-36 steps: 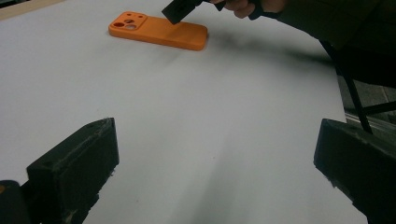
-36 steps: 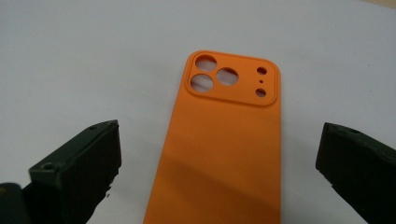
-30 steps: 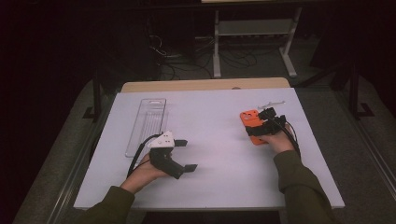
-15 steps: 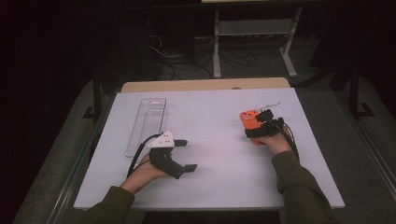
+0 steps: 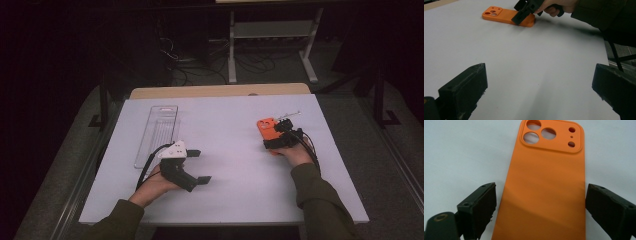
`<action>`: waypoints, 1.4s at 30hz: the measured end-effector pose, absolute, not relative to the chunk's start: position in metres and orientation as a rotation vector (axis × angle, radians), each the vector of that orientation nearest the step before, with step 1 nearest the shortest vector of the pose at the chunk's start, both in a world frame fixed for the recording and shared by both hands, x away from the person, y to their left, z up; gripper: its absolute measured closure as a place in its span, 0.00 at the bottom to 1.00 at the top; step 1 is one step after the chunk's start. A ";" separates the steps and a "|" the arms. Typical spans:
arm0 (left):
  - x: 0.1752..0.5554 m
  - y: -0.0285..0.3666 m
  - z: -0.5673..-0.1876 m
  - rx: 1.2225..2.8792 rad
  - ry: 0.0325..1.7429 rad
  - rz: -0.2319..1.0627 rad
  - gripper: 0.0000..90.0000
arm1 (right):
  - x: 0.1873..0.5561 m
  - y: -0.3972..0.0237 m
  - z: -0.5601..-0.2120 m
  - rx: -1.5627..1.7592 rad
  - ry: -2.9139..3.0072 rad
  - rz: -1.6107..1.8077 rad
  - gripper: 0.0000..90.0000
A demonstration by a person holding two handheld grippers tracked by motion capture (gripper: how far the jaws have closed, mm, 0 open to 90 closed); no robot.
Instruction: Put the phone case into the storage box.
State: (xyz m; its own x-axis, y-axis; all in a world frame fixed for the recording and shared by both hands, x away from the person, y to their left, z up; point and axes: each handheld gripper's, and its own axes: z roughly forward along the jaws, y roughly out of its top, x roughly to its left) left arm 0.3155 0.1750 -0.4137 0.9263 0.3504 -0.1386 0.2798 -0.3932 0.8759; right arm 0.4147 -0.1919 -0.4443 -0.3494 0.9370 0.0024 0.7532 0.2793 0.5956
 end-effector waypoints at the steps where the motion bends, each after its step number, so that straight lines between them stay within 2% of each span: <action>1: 0.316 0.175 -0.414 2.001 0.453 0.082 0.00 | 0.415 -0.192 -0.444 1.532 2.209 0.728 0.12; 42: 0.315 0.174 -0.414 2.002 0.451 0.084 0.00 | 0.417 -0.194 -0.446 1.603 2.207 0.718 0.17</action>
State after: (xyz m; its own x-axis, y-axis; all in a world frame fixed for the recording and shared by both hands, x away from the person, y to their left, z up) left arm 0.3154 0.1743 -0.4140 0.9269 0.3499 -0.1357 0.2770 -0.3940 0.8763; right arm 0.4165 -0.1940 -0.4462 -0.3192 0.9470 0.0353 0.7863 0.2439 0.5677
